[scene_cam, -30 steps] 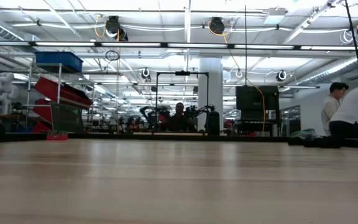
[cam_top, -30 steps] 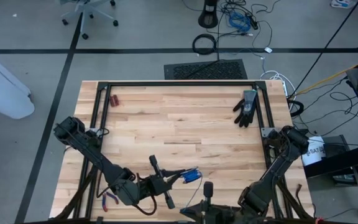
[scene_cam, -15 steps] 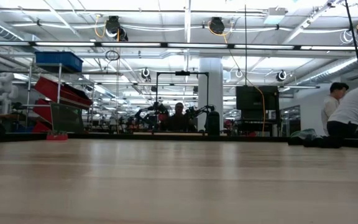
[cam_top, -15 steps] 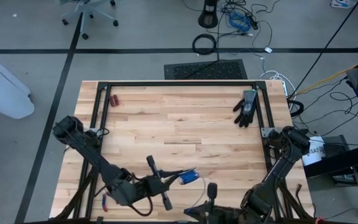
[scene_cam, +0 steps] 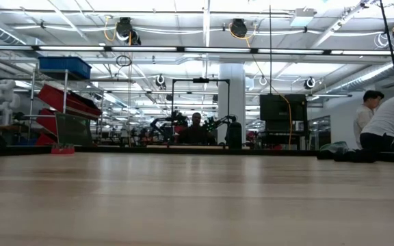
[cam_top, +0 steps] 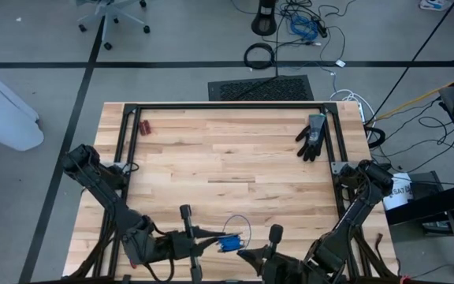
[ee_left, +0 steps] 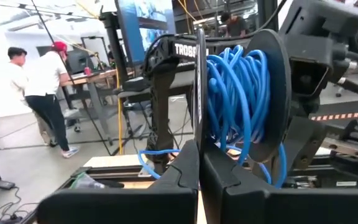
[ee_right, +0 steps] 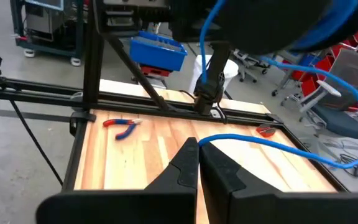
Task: Coil cords
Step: Coil the green wire onto a spool
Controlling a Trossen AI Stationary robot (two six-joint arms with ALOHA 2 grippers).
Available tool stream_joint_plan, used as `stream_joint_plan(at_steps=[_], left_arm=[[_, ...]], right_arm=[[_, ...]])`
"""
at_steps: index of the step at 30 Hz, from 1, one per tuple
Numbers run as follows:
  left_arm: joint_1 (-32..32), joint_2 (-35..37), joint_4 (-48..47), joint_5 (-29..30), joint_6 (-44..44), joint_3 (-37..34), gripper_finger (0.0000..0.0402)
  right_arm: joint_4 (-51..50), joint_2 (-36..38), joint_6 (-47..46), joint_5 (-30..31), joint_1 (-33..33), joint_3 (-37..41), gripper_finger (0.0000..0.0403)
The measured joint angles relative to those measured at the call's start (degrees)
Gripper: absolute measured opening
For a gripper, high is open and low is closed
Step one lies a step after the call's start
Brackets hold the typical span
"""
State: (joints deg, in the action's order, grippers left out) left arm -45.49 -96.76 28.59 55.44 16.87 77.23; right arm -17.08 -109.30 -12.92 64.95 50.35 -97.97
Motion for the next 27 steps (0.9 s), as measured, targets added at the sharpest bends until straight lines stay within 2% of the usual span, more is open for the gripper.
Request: stream_joint_plan(at_steps=[5, 8, 12, 16, 21, 24, 27], left_arm=[[-0.85, 0.26, -0.83, 2.81, 2.52, 0.00, 0.0000], [-1.08, 0.25, -1.83, 5.09, 3.10, 0.00, 0.0000], [-1.08, 0.23, -2.31, 5.11, 3.10, 0.00, 0.0000], [-1.04, 0.25, -3.43, 5.11, 3.08, 0.00, 0.0000], [-0.68, 0.23, -6.90, 3.16, 2.96, 0.00, 0.0000], [-0.61, 0.22, -7.08, 3.04, 2.97, 0.00, 0.0000], [-0.39, 0.22, -9.17, 5.04, 3.12, 0.00, 0.0000]], right_arm=[[0.28, 0.00, -0.56, 0.28, 1.39, 0.00, 0.0000], [2.25, 0.00, 0.77, 2.79, 3.22, 0.00, 0.0000], [7.12, 0.51, 5.30, 6.03, 5.71, 0.00, 0.0000], [15.25, 1.27, 13.10, 8.46, 7.48, 0.00, 0.0000], [28.25, 1.40, 27.43, 9.04, 7.36, 0.00, 0.0000], [35.73, 1.46, 34.72, 8.11, 6.24, 0.00, 0.0000], [40.41, 1.46, 38.39, 4.41, 5.31, 0.00, 0.0000]])
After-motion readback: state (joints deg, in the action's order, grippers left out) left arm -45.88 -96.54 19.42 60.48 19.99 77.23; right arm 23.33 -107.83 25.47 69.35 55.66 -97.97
